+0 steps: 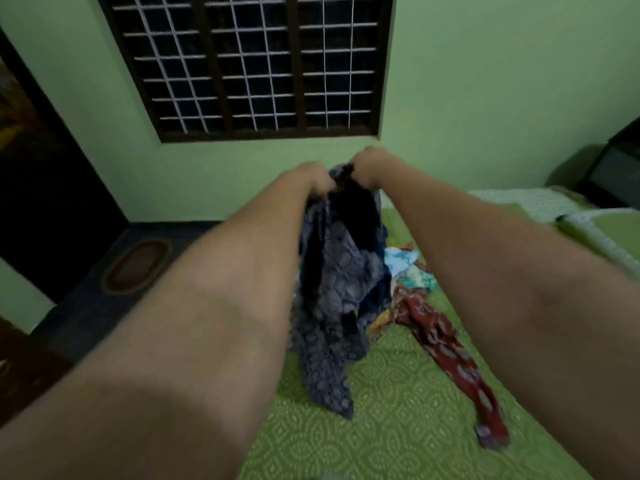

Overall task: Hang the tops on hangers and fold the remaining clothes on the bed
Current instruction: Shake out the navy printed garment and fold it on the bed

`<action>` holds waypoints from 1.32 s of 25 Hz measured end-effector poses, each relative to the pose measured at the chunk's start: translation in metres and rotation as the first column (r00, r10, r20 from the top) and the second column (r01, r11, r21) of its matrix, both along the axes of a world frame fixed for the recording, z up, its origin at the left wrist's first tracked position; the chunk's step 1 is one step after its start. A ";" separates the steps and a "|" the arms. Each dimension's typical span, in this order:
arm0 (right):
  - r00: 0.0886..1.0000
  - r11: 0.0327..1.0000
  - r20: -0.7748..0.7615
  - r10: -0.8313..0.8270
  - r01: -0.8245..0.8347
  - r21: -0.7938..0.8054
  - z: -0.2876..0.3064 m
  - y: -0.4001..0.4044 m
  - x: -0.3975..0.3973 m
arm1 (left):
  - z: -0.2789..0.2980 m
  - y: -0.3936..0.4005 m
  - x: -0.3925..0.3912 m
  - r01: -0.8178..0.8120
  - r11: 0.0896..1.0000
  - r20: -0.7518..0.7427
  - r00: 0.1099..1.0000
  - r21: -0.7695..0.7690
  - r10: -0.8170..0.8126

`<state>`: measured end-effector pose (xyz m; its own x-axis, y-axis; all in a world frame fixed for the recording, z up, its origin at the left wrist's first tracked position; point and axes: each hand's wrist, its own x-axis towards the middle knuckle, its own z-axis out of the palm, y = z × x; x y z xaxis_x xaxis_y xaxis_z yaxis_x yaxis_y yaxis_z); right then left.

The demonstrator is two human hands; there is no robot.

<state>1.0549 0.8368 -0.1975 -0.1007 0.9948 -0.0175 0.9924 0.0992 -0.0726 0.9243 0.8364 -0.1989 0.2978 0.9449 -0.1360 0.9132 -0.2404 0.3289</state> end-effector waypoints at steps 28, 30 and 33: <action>-0.207 0.929 -0.910 -0.360 0.007 -0.370 -0.032 -0.032 0.059 | 0.022 -0.009 -0.010 0.148 0.853 0.857 0.225 -0.500 0.463; -0.035 0.915 -0.940 -0.338 0.222 -0.337 -0.029 -0.024 0.074 | 0.018 0.001 -0.032 0.047 0.862 0.844 0.240 -0.504 0.480; 0.239 0.850 -0.883 -0.403 0.454 -0.265 -0.040 -0.023 0.107 | -0.006 0.012 -0.073 -0.151 0.838 0.829 0.135 -0.524 0.542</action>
<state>1.1616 0.8137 -0.2377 0.4129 0.8925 -0.1817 0.2200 -0.2913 -0.9310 0.8512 0.8486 -0.2046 0.0305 0.9612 -0.2742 -0.1627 0.2755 0.9474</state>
